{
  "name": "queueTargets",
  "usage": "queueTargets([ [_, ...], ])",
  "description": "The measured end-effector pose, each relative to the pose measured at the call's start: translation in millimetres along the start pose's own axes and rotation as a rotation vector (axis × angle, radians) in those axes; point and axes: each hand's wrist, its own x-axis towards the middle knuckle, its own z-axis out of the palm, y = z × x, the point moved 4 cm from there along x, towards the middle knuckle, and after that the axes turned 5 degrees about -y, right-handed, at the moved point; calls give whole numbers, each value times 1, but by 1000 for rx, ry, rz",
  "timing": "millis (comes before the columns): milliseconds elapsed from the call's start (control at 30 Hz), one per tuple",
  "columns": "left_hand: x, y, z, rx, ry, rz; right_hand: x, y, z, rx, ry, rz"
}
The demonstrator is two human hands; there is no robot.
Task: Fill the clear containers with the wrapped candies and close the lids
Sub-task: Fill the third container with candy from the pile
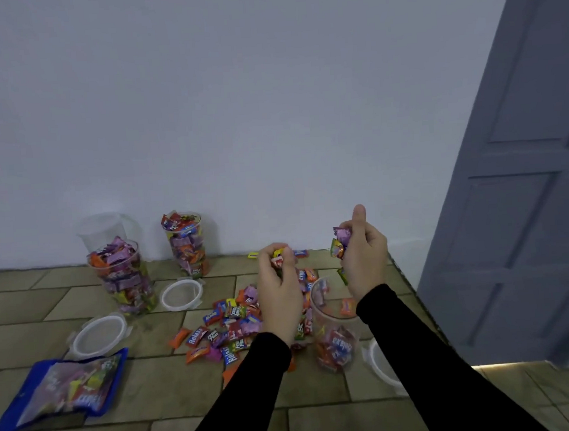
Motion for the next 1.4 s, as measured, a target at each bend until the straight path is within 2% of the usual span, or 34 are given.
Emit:
queueTargets([
  [100,7,5,16,-49,-60,15,7,3,-4,59,36,86],
  [233,4,3,33,-28,-128,9,10,9,-9,57,33,104],
  [533,-7,-6,42,16,-74,41,11,17,-16,63,74,149],
  [1033,-10,-7,45,146,-111,107,12,19,-17,109,84,223],
  [1200,-8,-7,46,256,-152,234,13,18,-18,136,96,214],
  [1300,-7,-11,44,186,-147,253,13,17,-18,156,105,235],
  [1400,-16,-22,41,117,-51,242,12,17,-18,147,94,233],
])
